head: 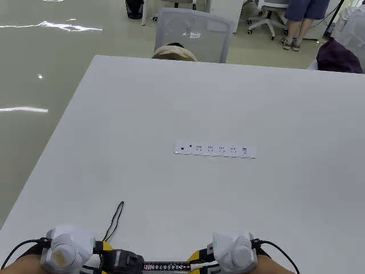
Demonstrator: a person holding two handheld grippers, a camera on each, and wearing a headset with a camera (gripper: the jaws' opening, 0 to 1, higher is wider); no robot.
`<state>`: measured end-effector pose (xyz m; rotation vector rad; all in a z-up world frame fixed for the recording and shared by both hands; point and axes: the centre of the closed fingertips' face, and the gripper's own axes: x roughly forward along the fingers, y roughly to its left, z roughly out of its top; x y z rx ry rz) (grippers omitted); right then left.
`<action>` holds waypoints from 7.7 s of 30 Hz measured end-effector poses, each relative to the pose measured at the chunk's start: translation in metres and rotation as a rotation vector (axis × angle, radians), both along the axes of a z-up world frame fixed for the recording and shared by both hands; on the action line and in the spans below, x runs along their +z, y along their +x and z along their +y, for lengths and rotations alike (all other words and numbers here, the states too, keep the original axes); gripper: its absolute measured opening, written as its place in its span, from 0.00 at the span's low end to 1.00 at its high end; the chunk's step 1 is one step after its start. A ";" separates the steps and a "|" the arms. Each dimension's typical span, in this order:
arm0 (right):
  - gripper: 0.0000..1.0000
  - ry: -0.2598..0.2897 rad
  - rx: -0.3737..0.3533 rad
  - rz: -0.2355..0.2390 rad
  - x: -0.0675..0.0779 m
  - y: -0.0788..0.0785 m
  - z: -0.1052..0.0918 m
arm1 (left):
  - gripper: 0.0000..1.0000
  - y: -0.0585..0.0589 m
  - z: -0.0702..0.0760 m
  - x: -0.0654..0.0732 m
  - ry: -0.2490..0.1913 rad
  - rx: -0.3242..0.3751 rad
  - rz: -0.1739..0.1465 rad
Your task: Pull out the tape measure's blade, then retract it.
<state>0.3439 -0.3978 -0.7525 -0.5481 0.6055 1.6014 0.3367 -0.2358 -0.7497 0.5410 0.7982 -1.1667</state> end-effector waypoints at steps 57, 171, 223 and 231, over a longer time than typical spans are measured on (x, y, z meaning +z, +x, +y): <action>0.10 -0.014 -0.020 0.013 -0.002 0.004 -0.035 | 0.27 0.000 -0.002 -0.001 0.002 0.003 0.005; 0.10 -0.056 -0.050 0.020 -0.001 0.011 -0.097 | 0.27 0.001 -0.004 -0.001 0.013 0.005 0.016; 0.12 -0.169 -0.070 -0.006 -0.018 0.014 -0.126 | 0.28 0.004 -0.012 -0.003 0.023 0.010 0.022; 0.13 -0.189 -0.077 -0.010 -0.021 0.013 -0.126 | 0.28 0.002 -0.012 -0.003 0.031 0.004 0.025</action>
